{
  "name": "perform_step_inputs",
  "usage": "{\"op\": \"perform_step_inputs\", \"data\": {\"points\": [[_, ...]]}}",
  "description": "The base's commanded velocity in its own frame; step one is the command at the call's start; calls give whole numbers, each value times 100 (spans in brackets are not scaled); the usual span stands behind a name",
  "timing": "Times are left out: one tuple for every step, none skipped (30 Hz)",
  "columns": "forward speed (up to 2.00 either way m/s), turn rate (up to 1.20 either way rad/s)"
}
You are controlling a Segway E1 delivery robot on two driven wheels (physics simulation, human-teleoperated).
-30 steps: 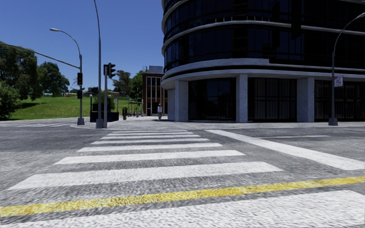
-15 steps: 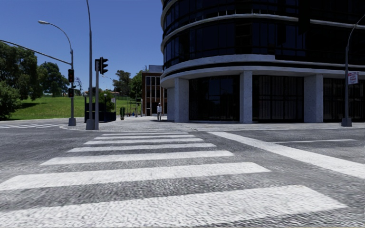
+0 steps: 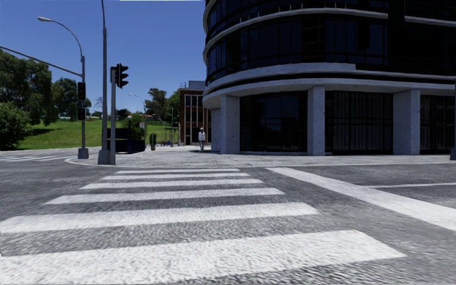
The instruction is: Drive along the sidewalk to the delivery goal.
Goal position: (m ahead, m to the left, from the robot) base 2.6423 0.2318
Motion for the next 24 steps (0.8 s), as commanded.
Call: {"op": "perform_step_inputs", "data": {"points": [[170,25],[170,25],[170,25],[170,25],[170,25],[170,25],[170,25],[170,25],[170,24],[170,24],[170,24],[170,24],[170,24],[170,24],[170,24],[170,24],[170,24],[170,24],[170,24],[170,24],[170,20],[170,0],[170,0],[170,0]]}}
